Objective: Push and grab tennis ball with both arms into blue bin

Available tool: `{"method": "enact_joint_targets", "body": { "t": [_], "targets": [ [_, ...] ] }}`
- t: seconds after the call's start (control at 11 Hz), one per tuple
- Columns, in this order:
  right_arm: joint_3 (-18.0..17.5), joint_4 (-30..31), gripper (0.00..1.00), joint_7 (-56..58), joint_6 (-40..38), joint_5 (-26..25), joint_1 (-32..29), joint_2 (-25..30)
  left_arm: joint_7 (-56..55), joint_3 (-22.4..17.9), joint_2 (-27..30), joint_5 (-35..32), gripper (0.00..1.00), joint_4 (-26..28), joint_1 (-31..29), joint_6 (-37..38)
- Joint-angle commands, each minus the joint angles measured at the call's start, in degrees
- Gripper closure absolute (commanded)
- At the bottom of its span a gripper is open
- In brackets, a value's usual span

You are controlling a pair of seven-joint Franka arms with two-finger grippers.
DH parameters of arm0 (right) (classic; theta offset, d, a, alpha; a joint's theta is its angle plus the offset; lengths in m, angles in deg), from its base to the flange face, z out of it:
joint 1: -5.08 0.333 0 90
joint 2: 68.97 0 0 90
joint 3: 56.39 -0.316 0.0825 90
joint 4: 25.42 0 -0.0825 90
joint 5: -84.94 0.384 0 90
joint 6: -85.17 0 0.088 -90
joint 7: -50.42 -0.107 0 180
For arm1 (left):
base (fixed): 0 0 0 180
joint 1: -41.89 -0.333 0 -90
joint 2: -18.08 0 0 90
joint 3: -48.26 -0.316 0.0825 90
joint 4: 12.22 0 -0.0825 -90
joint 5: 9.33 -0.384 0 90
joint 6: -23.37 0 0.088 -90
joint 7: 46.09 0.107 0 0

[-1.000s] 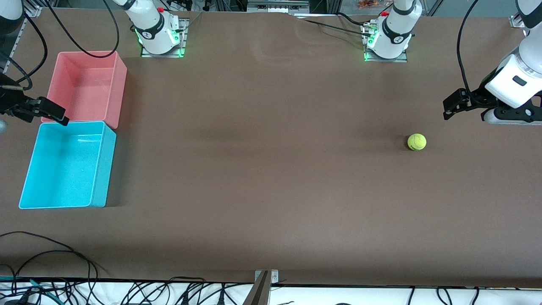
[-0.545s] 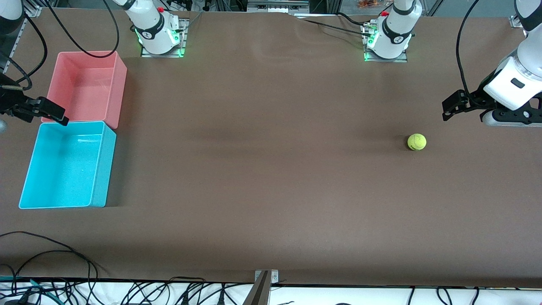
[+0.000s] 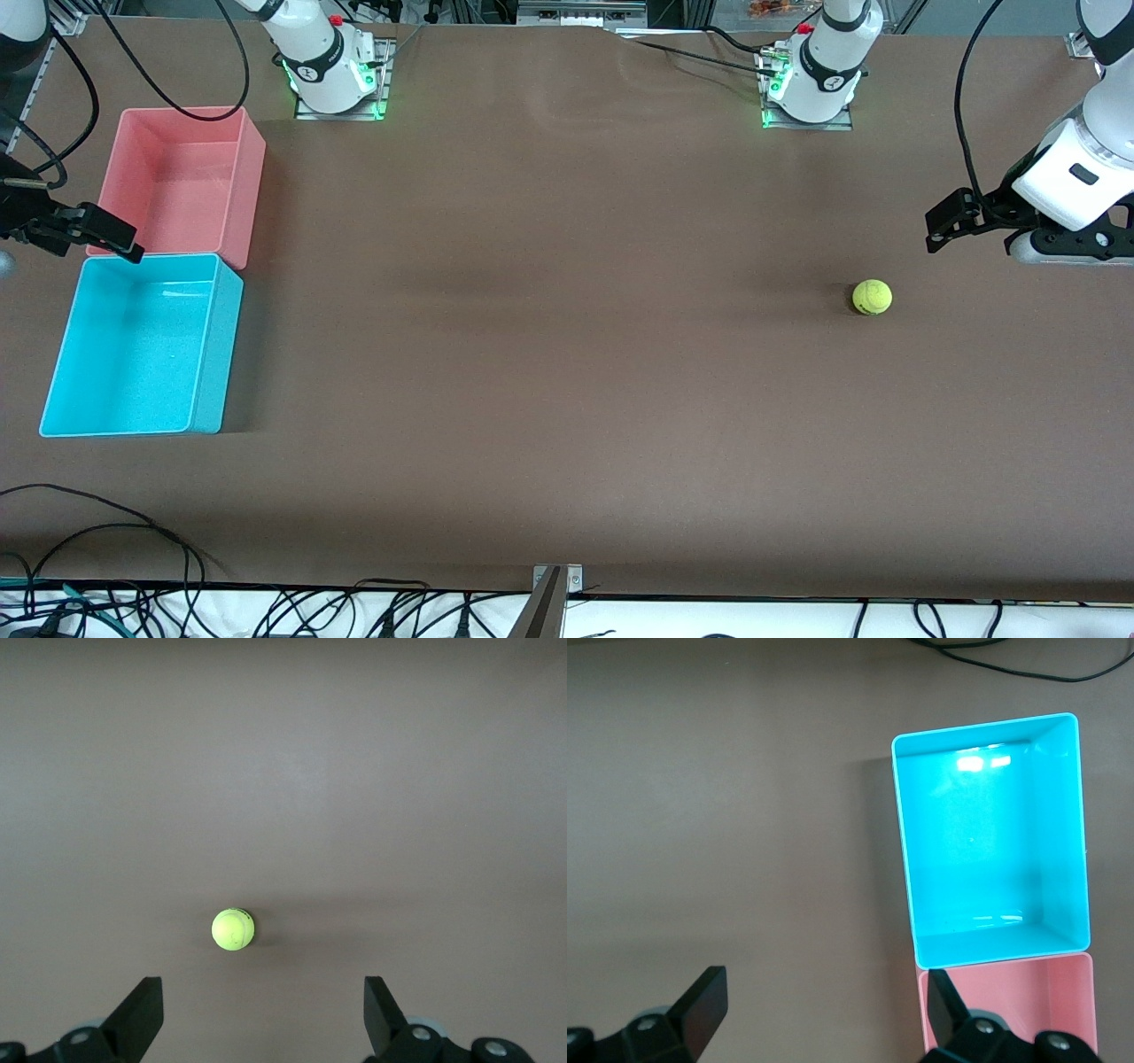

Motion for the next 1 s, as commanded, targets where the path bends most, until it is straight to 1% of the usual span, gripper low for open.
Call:
{"method": "enact_joint_targets", "body": {
  "t": [0.0,0.91],
  "targets": [
    [0.0,-1.0,0.00,0.1,-0.6,0.2,-0.1,-0.1,1.3,0.2,-0.9,-0.4,0.00,-1.8,-0.4,1.3],
    [0.1,-1.0,0.00,0.3,-0.6,0.1,-0.1,-0.1,1.3,0.1,-1.1,-0.4,0.00,-1.9,-0.7,1.3]
  ]
}}
